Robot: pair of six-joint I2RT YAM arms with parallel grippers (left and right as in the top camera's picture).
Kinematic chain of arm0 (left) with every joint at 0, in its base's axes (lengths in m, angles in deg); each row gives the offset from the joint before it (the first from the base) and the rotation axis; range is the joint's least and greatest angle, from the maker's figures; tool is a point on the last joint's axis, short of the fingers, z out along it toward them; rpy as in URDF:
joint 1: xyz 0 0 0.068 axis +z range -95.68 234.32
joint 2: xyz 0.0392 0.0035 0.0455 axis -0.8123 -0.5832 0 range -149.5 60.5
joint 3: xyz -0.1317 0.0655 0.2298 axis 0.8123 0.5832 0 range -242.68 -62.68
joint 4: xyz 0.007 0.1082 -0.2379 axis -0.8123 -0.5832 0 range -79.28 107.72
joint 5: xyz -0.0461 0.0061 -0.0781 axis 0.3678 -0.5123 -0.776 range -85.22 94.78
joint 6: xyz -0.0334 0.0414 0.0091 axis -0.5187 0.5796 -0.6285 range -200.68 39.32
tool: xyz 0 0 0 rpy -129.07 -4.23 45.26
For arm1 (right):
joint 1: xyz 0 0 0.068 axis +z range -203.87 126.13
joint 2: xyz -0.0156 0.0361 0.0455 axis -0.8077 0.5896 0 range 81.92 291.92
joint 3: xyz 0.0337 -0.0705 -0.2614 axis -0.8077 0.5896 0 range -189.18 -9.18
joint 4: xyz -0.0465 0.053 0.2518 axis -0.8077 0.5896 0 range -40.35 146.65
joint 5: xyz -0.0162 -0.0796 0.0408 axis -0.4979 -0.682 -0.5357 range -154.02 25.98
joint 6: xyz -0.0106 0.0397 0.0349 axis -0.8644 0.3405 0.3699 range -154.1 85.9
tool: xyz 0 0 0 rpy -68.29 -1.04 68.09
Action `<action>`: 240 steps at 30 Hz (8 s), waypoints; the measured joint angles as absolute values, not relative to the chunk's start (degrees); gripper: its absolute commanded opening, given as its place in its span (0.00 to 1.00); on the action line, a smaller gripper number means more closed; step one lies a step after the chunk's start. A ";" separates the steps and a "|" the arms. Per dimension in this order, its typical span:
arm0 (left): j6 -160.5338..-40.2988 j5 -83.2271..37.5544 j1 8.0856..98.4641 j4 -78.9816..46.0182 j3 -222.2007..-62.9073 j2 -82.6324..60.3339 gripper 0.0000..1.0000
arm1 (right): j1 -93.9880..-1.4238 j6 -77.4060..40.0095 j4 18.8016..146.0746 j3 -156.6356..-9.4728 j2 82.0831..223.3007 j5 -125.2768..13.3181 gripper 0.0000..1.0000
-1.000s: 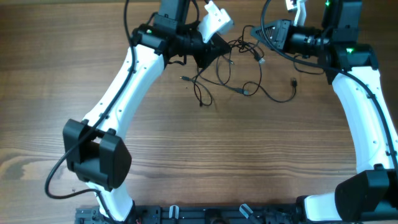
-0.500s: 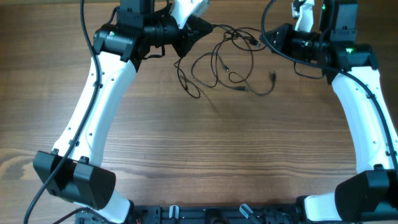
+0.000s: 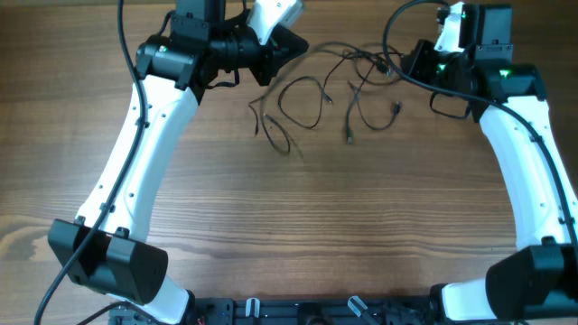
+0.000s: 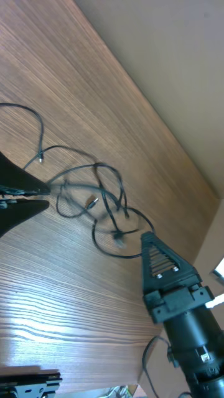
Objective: Untangle cables
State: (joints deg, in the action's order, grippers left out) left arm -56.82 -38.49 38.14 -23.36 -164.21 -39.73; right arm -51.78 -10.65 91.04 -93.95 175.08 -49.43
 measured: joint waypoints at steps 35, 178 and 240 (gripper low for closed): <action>-55.31 -36.04 41.68 -31.73 -164.21 -38.07 0.20 | -52.68 -14.59 67.85 -89.75 179.61 -0.76 0.04; -54.81 -34.05 41.68 -32.23 -164.21 -37.37 0.29 | -45.20 -59.09 70.34 -77.95 195.50 -41.59 0.46; -42.92 -50.66 41.64 -32.34 -164.21 -46.55 0.50 | -45.20 -35.68 74.38 -79.57 163.39 -27.75 0.04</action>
